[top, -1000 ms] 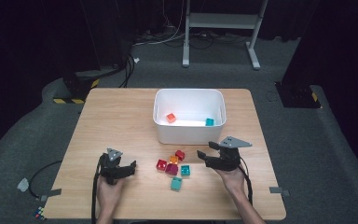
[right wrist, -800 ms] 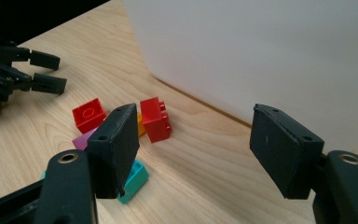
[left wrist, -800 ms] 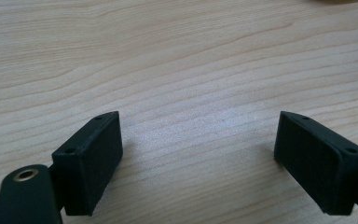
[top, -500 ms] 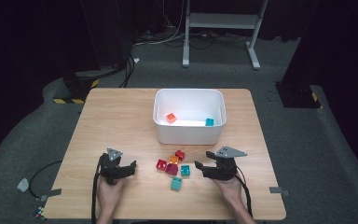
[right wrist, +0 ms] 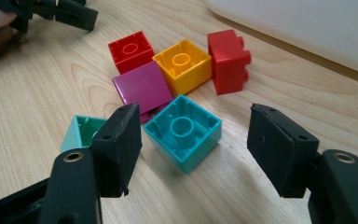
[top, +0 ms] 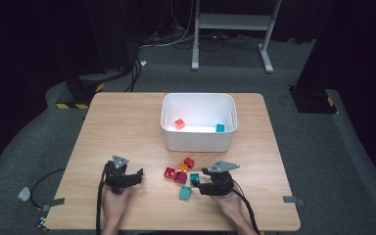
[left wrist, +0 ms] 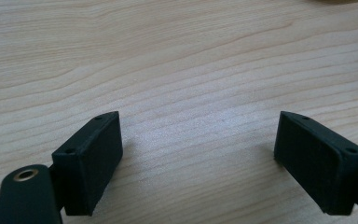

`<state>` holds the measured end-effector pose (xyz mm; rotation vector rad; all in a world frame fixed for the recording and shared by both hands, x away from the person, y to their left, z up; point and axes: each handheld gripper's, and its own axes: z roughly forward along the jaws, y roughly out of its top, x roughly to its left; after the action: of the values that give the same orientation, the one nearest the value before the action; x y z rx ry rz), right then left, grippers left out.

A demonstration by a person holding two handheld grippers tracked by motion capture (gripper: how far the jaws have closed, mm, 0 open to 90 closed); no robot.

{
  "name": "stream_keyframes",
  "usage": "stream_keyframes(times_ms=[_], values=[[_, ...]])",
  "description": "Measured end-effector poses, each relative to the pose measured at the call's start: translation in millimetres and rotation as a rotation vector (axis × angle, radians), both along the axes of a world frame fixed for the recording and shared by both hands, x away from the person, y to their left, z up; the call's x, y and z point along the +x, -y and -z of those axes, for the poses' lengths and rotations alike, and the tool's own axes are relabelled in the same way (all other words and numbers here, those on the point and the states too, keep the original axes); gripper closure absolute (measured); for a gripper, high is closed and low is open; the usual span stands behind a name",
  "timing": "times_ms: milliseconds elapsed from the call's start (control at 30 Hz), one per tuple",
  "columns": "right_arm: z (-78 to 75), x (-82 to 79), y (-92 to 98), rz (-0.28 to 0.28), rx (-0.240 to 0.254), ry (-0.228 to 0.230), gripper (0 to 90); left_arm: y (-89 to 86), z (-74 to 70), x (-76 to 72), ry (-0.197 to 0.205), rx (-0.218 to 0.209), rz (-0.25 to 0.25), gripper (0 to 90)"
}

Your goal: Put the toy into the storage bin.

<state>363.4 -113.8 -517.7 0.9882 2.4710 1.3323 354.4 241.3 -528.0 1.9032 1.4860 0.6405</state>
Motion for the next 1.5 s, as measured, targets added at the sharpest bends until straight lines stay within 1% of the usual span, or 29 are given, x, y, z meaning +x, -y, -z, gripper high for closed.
stream_keyframes(times_ms=[133, 167, 200, 267, 367, 533, 600, 733, 767, 1067, 1300, 1367, 1433, 1500], values=[[1.3, 0.2, -6.7, -0.008, -0.019, 0.003, 36.4, 0.0, 0.0, 0.0, 0.000, 0.000, 0.000, 15.3], [2.1, 0.5, -10.3, -0.014, -0.032, 0.004, 37.0, 0.0, 0.0, 0.0, -0.001, 0.000, 0.000, 15.3], [2.1, 0.5, -10.3, -0.014, -0.032, 0.004, 37.0, 0.0, 0.0, 0.0, -0.001, 0.000, 0.000, 15.3], [3.4, 0.7, -13.5, -0.017, -0.051, 0.014, 37.6, 0.0, 0.0, 0.0, 0.000, 0.000, 0.000, 15.4], [5.4, 1.1, -17.5, -0.016, -0.071, 0.017, 40.0, 0.0, 0.0, 0.0, -0.001, 0.000, 0.000, 15.3], [4.9, -0.1, -19.3, 0.000, -0.097, 0.034, 45.2, 0.0, 0.1, 0.0, 0.001, -0.001, 0.000, 15.4], [4.2, -0.8, -19.6, 0.002, -0.113, 0.044, 45.7, 0.0, 0.1, 0.0, 0.001, -0.001, 0.000, 15.3], [3.3, -1.5, -19.9, 0.010, -0.129, 0.060, 46.4, 0.0, 0.1, 0.0, 0.001, -0.001, 0.000, 15.4], [2.5, -1.9, -20.0, 0.010, -0.135, 0.071, 46.7, 0.0, 0.1, 0.0, 0.001, -0.001, 0.000, 15.3], [-0.7, -3.3, -17.5, 0.016, -0.142, 0.076, 46.9, 0.0, 0.1, 0.0, 0.001, -0.001, 0.000, 15.3], [-4.9, -3.3, -12.4, 0.028, -0.124, 0.088, 47.0, 0.0, 0.1, 0.0, 0.001, -0.001, 0.000, 15.3], [-6.9, -3.2, -10.3, 0.033, -0.122, 0.084, 47.0, -0.1, 0.0, 0.0, 0.000, -0.002, 0.001, 15.3], [-10.1, -2.8, -7.9, 0.034, -0.127, 0.092, 47.0, -0.2, 0.0, 0.0, 0.000, -0.002, 0.001, 15.3], [-15.1, -1.3, -3.2, 0.047, -0.110, 0.094, 47.1, -0.1, 0.0, 0.0, 0.000, -0.002, 0.001, 15.3]])
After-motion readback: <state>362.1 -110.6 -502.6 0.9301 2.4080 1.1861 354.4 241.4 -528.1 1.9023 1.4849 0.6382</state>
